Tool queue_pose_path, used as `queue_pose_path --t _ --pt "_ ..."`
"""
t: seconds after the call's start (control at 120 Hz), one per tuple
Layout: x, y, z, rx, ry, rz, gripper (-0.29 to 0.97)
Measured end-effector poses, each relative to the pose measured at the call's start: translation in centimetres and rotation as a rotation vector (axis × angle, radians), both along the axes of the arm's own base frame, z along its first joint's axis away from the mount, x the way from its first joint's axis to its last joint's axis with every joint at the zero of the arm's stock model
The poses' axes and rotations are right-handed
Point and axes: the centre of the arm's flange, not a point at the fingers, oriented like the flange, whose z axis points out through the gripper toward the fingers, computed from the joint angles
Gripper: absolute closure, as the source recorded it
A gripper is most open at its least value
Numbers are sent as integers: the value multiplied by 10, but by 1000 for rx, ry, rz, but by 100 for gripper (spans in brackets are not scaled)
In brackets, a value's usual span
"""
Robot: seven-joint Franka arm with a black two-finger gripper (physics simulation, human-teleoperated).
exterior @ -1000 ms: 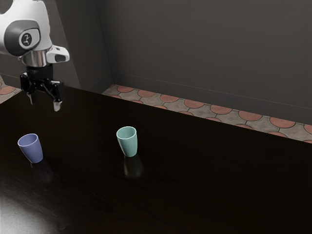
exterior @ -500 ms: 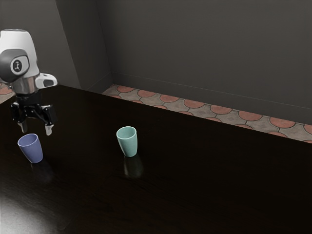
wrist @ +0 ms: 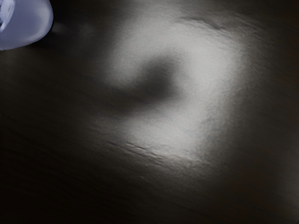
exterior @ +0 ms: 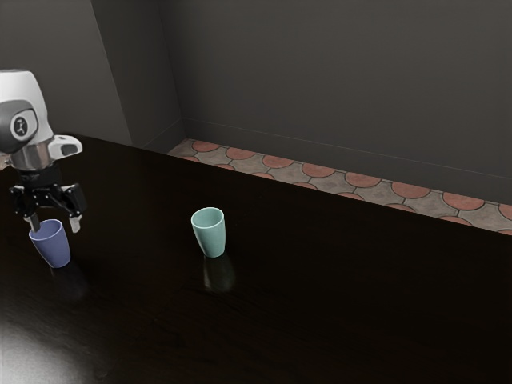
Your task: Place the left cup onto the right cup
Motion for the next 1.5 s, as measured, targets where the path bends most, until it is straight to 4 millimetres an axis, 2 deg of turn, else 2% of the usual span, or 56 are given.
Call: queue_pose_path --t 0.675,0.95,1.2,1.5 --pt "14 38 -38 32 -36 -51 0" --pt "25 56 -47 39 -51 -83 0" --pt "33 60 -54 39 -53 -117 0" --pt "40 75 -61 49 -59 -138 0"
